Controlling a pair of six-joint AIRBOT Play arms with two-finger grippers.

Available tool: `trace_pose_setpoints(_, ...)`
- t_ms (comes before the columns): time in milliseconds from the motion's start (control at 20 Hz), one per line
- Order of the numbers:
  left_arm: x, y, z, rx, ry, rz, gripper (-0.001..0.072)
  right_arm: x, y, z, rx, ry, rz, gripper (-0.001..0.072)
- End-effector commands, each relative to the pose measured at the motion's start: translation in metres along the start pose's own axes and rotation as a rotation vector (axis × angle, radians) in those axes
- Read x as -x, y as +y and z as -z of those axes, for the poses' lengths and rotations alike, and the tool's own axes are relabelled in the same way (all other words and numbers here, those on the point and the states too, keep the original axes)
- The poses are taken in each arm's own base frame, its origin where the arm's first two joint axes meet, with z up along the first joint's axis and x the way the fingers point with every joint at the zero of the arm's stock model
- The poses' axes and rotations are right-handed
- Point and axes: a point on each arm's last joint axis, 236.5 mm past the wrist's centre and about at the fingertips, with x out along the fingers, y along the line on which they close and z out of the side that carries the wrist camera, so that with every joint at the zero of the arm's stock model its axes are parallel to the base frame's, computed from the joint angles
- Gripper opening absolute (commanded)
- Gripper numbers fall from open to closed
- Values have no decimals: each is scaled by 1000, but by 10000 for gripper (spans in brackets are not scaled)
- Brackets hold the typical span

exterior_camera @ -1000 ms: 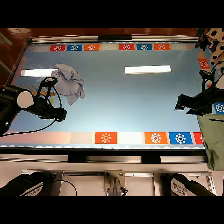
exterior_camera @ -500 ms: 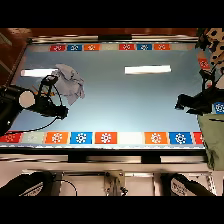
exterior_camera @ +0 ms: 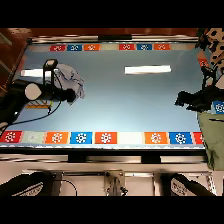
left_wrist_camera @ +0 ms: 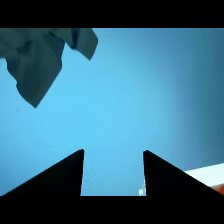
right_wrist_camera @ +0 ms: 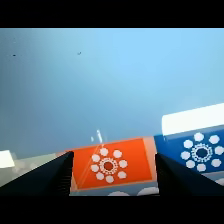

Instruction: Fold the shirts.

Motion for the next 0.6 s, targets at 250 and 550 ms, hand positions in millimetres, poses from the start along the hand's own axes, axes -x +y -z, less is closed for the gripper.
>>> trace_pose_setpoints(250,-102,108,-75,32,144,-225,720,0,4,-9,-4,-39,-15,618)
trace_pose_setpoints(550,-146,153,-51,100,235,-298,720,0,4,-9,-7,-39,-18,618)
